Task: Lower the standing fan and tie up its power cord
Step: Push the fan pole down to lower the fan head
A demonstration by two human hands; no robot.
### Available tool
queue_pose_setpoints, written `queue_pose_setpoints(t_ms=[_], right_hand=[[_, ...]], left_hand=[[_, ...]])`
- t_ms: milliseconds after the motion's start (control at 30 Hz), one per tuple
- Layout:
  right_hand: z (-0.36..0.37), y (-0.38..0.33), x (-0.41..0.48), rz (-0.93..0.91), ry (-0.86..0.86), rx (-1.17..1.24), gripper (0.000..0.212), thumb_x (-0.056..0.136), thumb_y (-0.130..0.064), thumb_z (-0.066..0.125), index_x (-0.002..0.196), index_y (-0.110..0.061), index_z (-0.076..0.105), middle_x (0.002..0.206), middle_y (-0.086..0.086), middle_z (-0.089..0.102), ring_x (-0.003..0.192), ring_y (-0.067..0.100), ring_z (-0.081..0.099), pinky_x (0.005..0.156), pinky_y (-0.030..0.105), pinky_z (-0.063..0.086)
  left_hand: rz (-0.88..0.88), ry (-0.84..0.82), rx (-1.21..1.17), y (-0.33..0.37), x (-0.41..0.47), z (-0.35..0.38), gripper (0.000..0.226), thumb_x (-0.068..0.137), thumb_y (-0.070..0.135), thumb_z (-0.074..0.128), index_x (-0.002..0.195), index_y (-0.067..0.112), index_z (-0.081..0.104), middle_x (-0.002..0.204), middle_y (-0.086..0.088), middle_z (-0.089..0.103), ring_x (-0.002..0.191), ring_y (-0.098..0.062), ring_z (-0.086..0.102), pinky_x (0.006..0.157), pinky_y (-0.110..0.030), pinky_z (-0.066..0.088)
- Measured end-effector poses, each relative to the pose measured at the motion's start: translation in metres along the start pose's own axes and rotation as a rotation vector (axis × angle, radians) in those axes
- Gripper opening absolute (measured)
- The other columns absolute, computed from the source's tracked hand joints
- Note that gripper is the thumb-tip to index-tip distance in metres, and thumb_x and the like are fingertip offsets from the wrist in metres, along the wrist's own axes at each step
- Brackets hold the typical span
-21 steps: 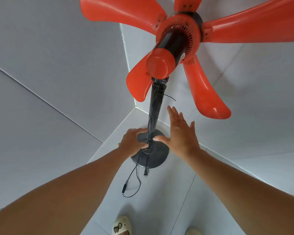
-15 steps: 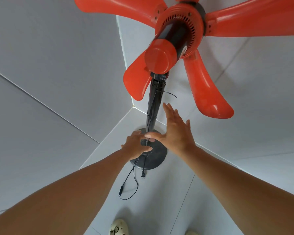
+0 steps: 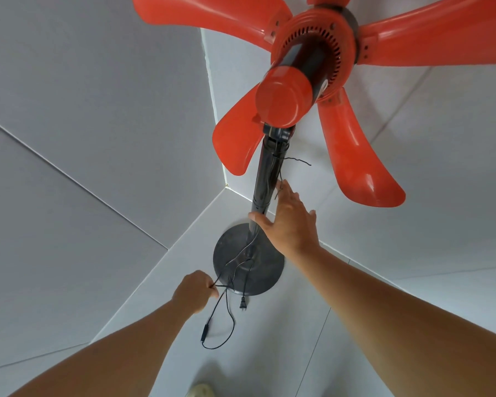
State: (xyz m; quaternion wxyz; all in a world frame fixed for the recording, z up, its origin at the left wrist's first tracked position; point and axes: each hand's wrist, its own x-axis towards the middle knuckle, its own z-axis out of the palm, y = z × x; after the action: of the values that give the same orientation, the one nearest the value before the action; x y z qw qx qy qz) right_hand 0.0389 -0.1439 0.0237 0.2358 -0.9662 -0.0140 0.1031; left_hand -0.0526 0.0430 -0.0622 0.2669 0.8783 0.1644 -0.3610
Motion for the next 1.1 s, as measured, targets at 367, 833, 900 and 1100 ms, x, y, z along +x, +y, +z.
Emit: queue_pose_setpoints(t_ms=[367, 833, 900, 1100], right_hand=[[-0.012, -0.012, 0.006, -0.047, 0.125, 0.393, 0.074, 0.078, -0.049, 0.074, 0.138, -0.017, 0.046, 0.134, 0.001, 0.061, 0.128, 0.026, 0.054, 0.103, 0.052, 0.046], [0.0, -0.006, 0.024, -0.125, 0.088, 0.642, 0.026, 0.086, -0.018, 0.068, 0.108, -0.006, 0.062, 0.098, 0.007, 0.073, 0.09, 0.024, 0.07, 0.084, 0.037, 0.058], [0.0, -0.007, 0.025, -0.124, 0.062, 0.679, 0.024, 0.088, -0.015, 0.063, 0.11, -0.006, 0.061, 0.102, 0.008, 0.073, 0.089, 0.025, 0.071, 0.081, 0.037, 0.059], [0.0, -0.007, 0.026, -0.13, 0.047, 0.747, 0.015, 0.089, -0.012, 0.061, 0.103, -0.007, 0.062, 0.094, 0.011, 0.072, 0.079, 0.04, 0.069, 0.067, 0.041, 0.061]], left_hand=[[0.314, 0.378, -0.327, 0.083, 0.001, -0.044, 0.031, 0.085, 0.012, 0.073, 0.115, 0.013, 0.067, 0.1, -0.003, 0.074, 0.087, -0.012, 0.064, 0.09, -0.023, 0.047], [0.358, 0.333, -0.201, 0.111, 0.045, -0.033, 0.039, 0.075, 0.014, 0.082, 0.11, 0.007, 0.067, 0.108, -0.009, 0.065, 0.101, -0.027, 0.061, 0.095, -0.042, 0.05], [0.352, 0.316, -0.185, 0.112, 0.051, -0.03, 0.037, 0.077, 0.016, 0.079, 0.111, 0.009, 0.067, 0.108, -0.008, 0.068, 0.102, -0.027, 0.062, 0.096, -0.042, 0.05], [0.303, 0.301, -0.179, 0.115, 0.061, -0.019, 0.023, 0.079, 0.012, 0.074, 0.095, -0.004, 0.069, 0.098, -0.019, 0.073, 0.094, -0.038, 0.066, 0.087, -0.043, 0.049]])
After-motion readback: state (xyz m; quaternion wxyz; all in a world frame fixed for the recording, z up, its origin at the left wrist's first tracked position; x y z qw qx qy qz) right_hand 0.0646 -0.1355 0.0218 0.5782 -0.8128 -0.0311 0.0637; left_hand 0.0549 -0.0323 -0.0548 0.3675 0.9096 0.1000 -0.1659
